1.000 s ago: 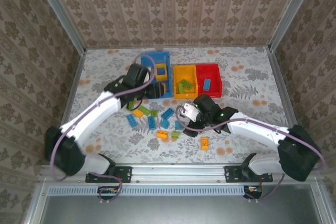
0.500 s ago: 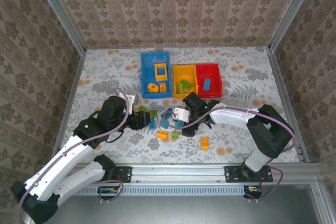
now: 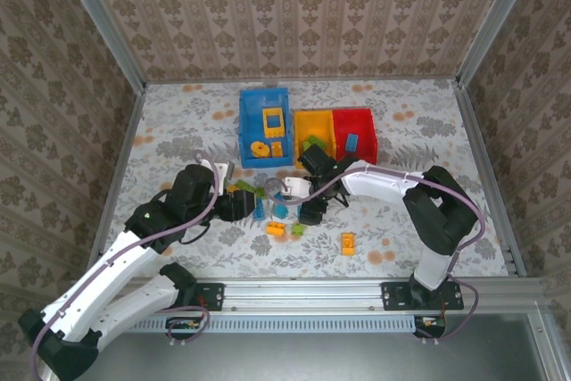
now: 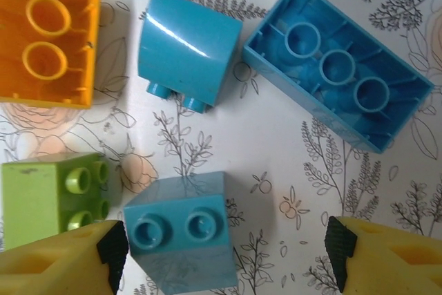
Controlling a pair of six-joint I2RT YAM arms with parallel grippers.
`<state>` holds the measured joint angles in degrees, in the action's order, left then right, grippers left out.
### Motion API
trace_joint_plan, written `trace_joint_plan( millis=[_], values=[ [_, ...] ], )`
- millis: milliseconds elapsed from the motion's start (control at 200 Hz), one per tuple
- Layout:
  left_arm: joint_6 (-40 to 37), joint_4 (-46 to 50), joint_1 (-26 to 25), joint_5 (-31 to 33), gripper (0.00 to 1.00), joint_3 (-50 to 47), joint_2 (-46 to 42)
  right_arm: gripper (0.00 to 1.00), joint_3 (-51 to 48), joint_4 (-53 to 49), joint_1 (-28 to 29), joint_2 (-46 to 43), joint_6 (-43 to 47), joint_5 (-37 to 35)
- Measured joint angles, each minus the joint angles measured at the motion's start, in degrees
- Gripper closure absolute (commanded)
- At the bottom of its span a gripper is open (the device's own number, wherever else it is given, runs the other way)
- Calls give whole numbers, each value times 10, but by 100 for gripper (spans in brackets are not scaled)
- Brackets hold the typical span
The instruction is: Sort the legos into containers by color
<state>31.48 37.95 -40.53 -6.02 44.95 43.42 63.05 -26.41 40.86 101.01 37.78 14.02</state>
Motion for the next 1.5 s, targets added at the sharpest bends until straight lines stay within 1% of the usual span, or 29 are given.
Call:
trace_joint_plan(
  millis=[35, 95, 200, 265, 305, 395, 460, 720, 830, 990, 1110, 1160, 1230, 1310, 1400, 1500],
  values=[
    [0, 0, 0, 0, 34, 0, 0, 23, 3, -5, 2, 1, 0, 3],
    [0, 0, 0, 0, 34, 0, 0, 27, 6, -15, 5, 4, 0, 7],
    [0, -2, 0, 0, 34, 0, 1, 39, 11, -31, 10, 13, 1, 11],
    [0, -3, 0, 0, 34, 0, 3, 41, 18, -41, 13, 22, 3, 13],
    [0, -3, 0, 0, 34, 0, 4, 43, 21, -44, 14, 27, 2, 13],
    [0, -3, 0, 0, 34, 0, 5, 55, 30, -52, 16, 33, 1, 13],
    [0, -3, 0, 0, 34, 0, 5, 60, 35, -54, 17, 36, -1, 12],
    [0, -12, 0, 0, 34, 0, 9, 77, 45, -53, 23, 41, -6, 12],
    [0, -15, 0, 0, 34, 0, 13, 82, 45, -54, 24, 41, -7, 12],
    [0, -17, 0, 0, 34, 0, 20, 83, 41, -52, 21, 26, -20, 5],
    [-3, -19, -7, -2, 34, 11, 44, 83, 15, -39, 1, -50, -47, -3],
    [-7, -21, -13, -2, 34, 23, 61, 83, 7, -30, -20, -94, -61, -7],
    [-16, -27, -26, -2, 34, 48, 97, 83, 0, -7, -64, -152, -89, -22],
    [-27, -42, -43, -2, 34, 80, 138, 83, -2, 23, -115, -191, -128, -51],
    [-38, -64, -61, -2, 34, 113, 184, 83, 2, 43, -160, -193, -176, -98],
    [-53, -82, -78, -1, 34, 150, 236, 82, 28, 41, -184, -150, -244, -168]
  ],
)
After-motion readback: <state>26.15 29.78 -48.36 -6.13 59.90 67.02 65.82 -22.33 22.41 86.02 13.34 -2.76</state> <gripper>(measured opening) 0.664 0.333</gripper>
